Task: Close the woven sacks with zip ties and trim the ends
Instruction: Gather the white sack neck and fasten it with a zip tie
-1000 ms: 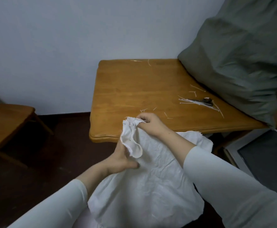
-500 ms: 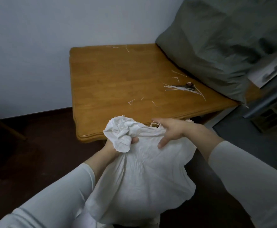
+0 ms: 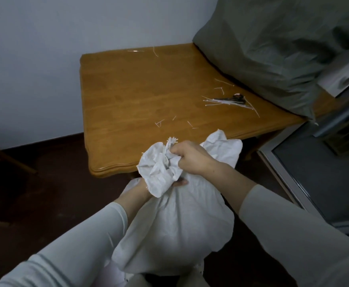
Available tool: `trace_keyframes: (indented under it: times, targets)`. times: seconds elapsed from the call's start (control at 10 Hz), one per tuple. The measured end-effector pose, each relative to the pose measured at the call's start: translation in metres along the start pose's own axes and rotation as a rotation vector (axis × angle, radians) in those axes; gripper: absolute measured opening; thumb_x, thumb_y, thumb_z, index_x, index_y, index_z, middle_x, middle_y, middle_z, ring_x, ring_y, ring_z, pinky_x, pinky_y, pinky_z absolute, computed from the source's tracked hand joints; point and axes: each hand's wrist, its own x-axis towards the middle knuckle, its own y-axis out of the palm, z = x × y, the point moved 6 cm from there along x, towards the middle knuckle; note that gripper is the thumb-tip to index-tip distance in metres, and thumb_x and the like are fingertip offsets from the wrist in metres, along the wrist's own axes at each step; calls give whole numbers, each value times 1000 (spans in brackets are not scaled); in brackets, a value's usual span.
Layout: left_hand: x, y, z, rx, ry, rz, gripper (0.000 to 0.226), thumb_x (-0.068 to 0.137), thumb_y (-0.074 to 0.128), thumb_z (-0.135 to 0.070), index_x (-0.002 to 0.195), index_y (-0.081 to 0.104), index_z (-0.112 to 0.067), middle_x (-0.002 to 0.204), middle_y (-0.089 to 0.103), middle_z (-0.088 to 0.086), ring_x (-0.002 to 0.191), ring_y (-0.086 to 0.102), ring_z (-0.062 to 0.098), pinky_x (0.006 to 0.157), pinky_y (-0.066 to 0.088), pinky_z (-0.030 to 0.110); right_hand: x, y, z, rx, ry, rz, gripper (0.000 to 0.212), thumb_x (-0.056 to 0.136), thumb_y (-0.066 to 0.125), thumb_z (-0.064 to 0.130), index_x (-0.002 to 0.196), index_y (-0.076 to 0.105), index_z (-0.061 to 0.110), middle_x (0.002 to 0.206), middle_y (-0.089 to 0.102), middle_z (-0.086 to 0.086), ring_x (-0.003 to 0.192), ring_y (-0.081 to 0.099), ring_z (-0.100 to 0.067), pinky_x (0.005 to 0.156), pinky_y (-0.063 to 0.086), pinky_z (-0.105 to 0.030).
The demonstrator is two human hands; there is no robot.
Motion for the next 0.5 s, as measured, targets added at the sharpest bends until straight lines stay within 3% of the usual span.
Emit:
trace_keyframes:
  times: [0.1,0.2,0.3,0.4,0.5]
  targets:
    - [-13,-17,-9,898,335,-439,43,99,9,4,141,4,9,147,24,29,139,25,28,103,-19,11,-5,-3,-10,26,6,23,39,67,42,-13,53,24,18,57,32,5,52,29,-9,50,18,-29]
    - [6,-34,13,633,319,-514,43,100,20,5,110,59,-10,76,69,7,74,68,4,76,47,7,-14,-19,-26,257,60,53,22,72,56,-2,80,60,19,84,60,6,80,55,-8,71,44,-27]
    - [22,-55,23,240,172,-855,40,95,37,-15,83,73,-5,74,74,3,71,68,-6,80,48,14,-21,-37,-57,-62,127,154,83,68,77,28,139,35,30,143,41,8,139,25,-14,114,15,-36]
    - [24,-22,31,190,73,-540,26,90,49,-20,75,69,-17,58,70,-6,56,66,-5,80,51,23,-23,-29,-80,-292,174,229,87,72,74,42,143,24,39,148,36,4,145,10,-17,113,-11,-47]
    - [6,-35,28,133,103,-856,41,87,57,-41,93,72,-3,92,74,4,91,68,2,97,42,21,-18,-19,-80,-352,160,152,25,91,52,37,108,61,21,103,64,-2,119,50,-21,117,-5,-47]
